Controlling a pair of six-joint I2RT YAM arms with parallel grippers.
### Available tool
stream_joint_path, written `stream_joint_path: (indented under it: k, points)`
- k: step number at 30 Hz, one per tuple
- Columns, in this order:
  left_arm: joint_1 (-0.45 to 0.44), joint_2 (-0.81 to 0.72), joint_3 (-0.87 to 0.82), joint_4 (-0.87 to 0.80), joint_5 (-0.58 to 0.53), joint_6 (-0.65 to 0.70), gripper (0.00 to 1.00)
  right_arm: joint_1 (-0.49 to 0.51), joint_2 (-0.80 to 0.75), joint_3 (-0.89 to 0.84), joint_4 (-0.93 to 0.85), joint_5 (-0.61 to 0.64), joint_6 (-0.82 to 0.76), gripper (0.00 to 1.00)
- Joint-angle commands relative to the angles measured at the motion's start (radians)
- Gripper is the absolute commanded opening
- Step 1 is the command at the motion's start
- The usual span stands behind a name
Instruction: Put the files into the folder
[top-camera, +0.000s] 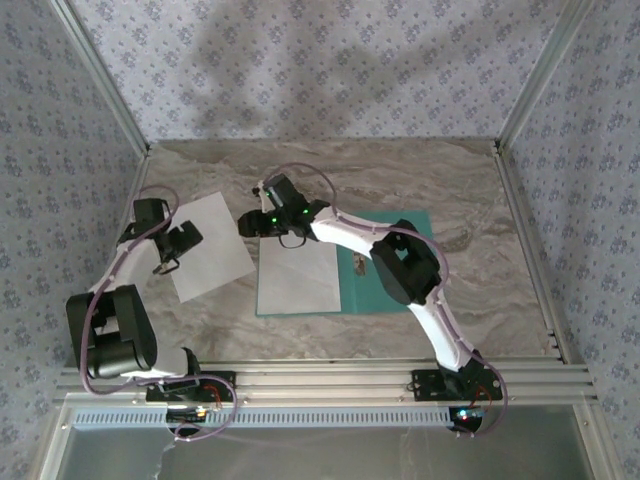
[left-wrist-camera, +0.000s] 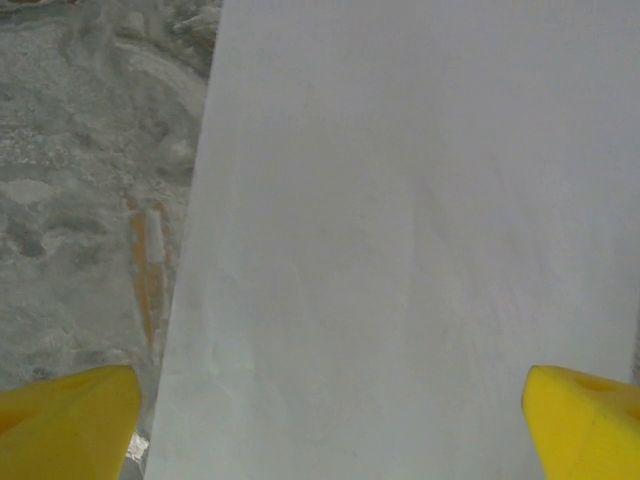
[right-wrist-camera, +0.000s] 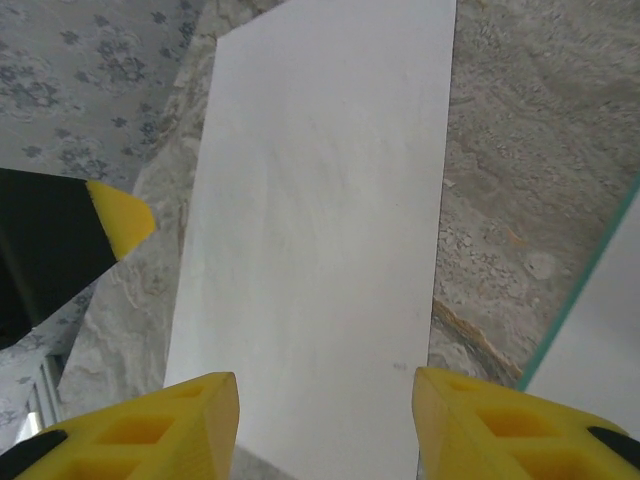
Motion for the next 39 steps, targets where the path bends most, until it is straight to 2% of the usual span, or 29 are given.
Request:
stream_joint_path:
  k: [1, 7, 14, 25, 39]
  points:
    - [0.025, 0.036, 0.019, 0.028, 0.023, 0.021, 1.0, 0.014, 0.08, 0.1, -0.062, 0.023, -0.002, 0.5]
    - [0.037, 0.079, 0.013, 0.043, 0.048, 0.034, 1.0, 0.035, 0.202, 0.258, -0.12, 0.014, -0.003, 0.5]
    - [0.046, 0.12, 0.014, 0.043, 0.056, 0.045, 1.0, 0.048, 0.285, 0.346, -0.132, 0.008, 0.007, 0.51]
    - [0.054, 0.186, 0.032, 0.038, 0.06, 0.058, 0.99, 0.051, 0.315, 0.353, -0.127, 0.001, 0.011, 0.5]
    - [0.063, 0.186, 0.021, 0.076, 0.18, 0.042, 0.99, 0.057, 0.317, 0.321, -0.108, -0.02, 0.065, 0.5]
